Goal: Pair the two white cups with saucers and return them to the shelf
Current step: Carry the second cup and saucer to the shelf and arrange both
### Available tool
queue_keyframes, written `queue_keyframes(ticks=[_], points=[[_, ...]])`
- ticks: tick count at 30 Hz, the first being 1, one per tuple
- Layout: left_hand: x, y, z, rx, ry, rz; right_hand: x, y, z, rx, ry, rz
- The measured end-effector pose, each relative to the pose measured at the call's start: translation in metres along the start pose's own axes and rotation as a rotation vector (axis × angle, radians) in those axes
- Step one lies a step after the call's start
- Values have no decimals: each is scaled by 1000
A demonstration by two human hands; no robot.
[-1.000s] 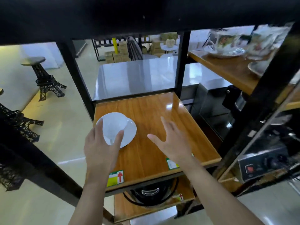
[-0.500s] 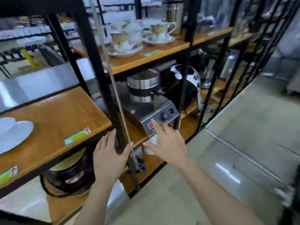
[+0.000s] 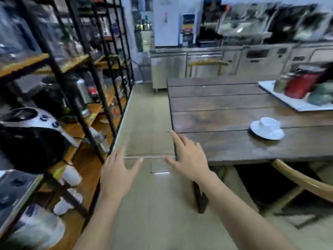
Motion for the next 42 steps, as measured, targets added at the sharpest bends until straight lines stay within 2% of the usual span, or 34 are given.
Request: queue_keyframes(ticks=[5, 11, 15, 23, 28, 33, 36, 40, 42], points=[[81, -99, 50, 154, 67, -112, -22, -122, 13, 203, -50, -16], [163, -190, 115, 211, 171, -248, -34, -258, 40, 406, -40, -92], [203, -252, 145, 252, 215, -307, -60, -328, 54, 504, -88, -58], [298, -350, 160, 323, 366, -136, -77, -453, 69, 705, -63, -33], [370, -379, 155, 153, 495, -127, -56, -538, 78, 791, 57, 89], [440, -388, 139, -206, 649, -346, -17, -605, 73, 899, 181, 342], [468, -397, 126, -300, 744, -389, 10, -618, 67, 973, 251, 601], [493, -403, 103, -583, 827, -664, 28, -620, 64, 1039, 324, 858], [494, -405, 100, -627, 824, -737, 31, -618, 63, 1062, 351, 928]])
Point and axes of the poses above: each hand's wrist, its own z-axis towards the middle knuckle, its own x-axis out of the palm, y = z × x, the point moved 10 cm from there along z, towards the middle knuckle, and after that the axes turned 2 degrees about x, right-handed, at the moved point
